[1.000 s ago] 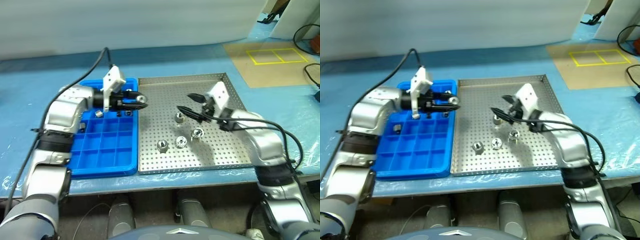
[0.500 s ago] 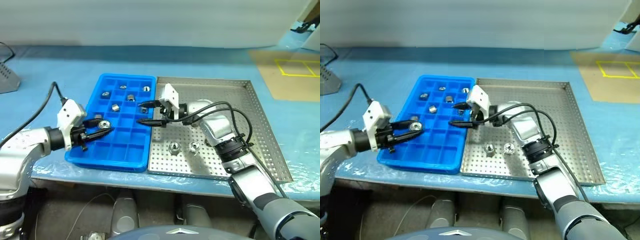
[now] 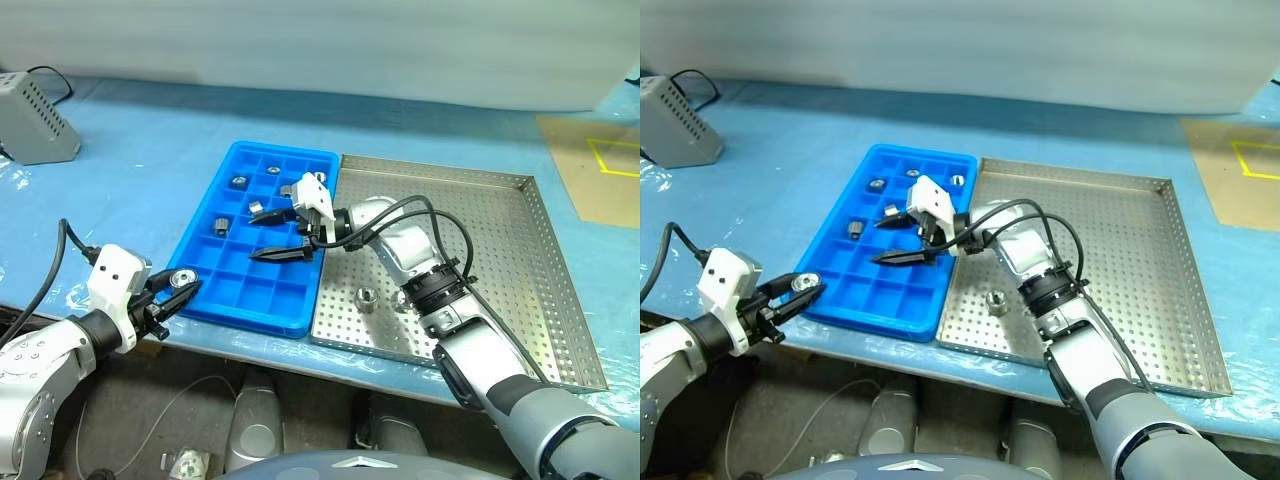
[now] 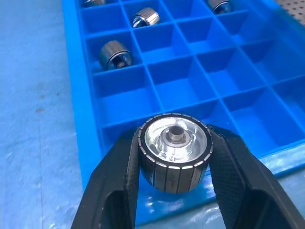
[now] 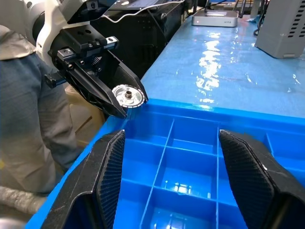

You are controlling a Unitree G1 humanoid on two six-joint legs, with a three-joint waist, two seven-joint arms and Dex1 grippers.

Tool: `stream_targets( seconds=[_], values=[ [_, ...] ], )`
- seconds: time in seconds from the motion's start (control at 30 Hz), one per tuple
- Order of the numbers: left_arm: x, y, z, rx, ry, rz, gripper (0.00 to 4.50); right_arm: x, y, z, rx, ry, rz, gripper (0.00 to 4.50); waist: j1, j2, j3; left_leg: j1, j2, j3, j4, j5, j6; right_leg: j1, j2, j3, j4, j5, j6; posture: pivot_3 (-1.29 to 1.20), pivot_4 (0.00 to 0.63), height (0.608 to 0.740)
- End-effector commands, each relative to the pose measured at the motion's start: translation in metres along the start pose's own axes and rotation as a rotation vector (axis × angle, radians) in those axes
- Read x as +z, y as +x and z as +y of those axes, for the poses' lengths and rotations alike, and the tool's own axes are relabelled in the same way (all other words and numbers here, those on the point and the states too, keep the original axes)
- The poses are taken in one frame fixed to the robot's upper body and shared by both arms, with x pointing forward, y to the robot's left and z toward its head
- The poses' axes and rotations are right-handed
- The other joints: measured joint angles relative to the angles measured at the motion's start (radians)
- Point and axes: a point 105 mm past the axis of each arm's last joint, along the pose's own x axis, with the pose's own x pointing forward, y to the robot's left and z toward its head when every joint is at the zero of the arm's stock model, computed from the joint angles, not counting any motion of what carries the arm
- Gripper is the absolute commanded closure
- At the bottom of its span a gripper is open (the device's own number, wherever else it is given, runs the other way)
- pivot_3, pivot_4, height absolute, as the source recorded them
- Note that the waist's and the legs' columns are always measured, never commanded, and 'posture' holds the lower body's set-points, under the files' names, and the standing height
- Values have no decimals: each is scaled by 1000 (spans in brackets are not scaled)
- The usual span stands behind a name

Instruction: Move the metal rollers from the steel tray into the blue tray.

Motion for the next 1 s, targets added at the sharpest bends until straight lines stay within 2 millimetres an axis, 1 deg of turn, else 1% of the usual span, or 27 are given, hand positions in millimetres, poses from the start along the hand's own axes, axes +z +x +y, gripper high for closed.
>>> stream_targets(
  seconds=[0.03, 0.17, 0.27, 0.47, 0.53, 0.6, 0.63, 0.7, 0.73, 0.83, 0.87, 0.93, 1.0],
  values=[
    [7, 3, 7, 52, 29, -40, 2785, 8, -3, -1, -12, -37, -18, 1257, -2, 0, 0, 0, 0, 0, 0, 0, 0, 0, 0, 0, 0, 0, 0, 435, 150, 740],
    [0, 6, 14, 74, 17, -30, 2785, 4, -7, -1, -31, -32, -7, 1257, -3, 0, 0, 0, 0, 0, 0, 0, 0, 0, 0, 0, 0, 0, 0, 414, 150, 740],
    [-7, 9, 5, 23, 15, -4, 2785, 2, -10, -2, -51, -33, 2, 1257, -6, 0, 0, 0, 0, 0, 0, 0, -1, 0, 0, 0, 0, 0, 0, 403, 150, 740],
    [-11, 13, 5, 6, 16, 19, 2785, -1, -15, -3, -82, -34, 12, 1257, -6, 0, 0, 0, 0, 0, 1, 1, -1, 0, 0, 0, 1, 0, 0, 385, 150, 740],
    [-8, 14, 8, 12, -6, 0, 2785, -1, -15, -4, -95, -38, 15, 1257, -6, 0, 0, 0, 0, 0, 1, 1, -1, 0, 0, 0, 1, 0, 0, 385, 150, 740],
    [-4, 17, 13, 35, -3, -13, 2071, -1, -16, -5, -104, -37, 14, 1257, -6, 0, 0, 0, 0, 0, 1, 1, -1, 0, 0, 0, 1, 0, 0, 358, 150, 740],
    [-2, 18, 13, 29, -2, -21, 1845, -1, -16, -5, -107, -36, 12, 1257, -7, 0, 0, 0, 0, 0, 1, 1, -1, 0, 0, 0, 1, 0, 0, 352, 150, 740],
    [1, 19, 11, 20, 10, -23, 1159, -1, -17, -6, -116, -37, 12, 1257, -9, 0, 0, 1, 0, 0, 1, 1, -1, 0, 0, 0, 2, 0, 0, 348, 150, 740],
    [1, 20, 10, 10, 12, -22, 923, -1, -17, -6, -120, -37, 12, 1257, -9, 0, 0, 1, 0, 0, 1, 1, -1, 0, 0, 0, 2, 0, 0, 348, 150, 740],
    [4, 22, 6, -17, 22, -20, 923, -2, -19, -7, -133, -36, 17, 1257, -11, 0, 0, 1, 0, 0, 2, 1, -1, 0, 0, 0, 2, 0, 0, 339, 150, 740],
    [11, 23, 4, -33, 35, -37, 923, -3, -20, -7, -137, -35, 18, 1257, -11, 0, 0, 1, 0, 0, 2, 1, -1, 0, 0, 0, 2, 0, 0, 330, 150, 740],
    [33, 27, -3, -86, 46, -102, 923, -3, -25, -9, -155, -31, 21, 1257, -8, 0, 0, 1, 0, 0, 2, 1, -1, 0, 0, 0, 2, 0, 0, 317, 150, 740],
    [49, 29, -9, -131, 53, -143, 923, -3, -30, -12, -175, -27, 24, 1257, -8, -1, 0, 0, 0, 0, 3, 1, -2, 0, 0, 0, 3, 0, 0, 317, 150, 740]
  ],
)
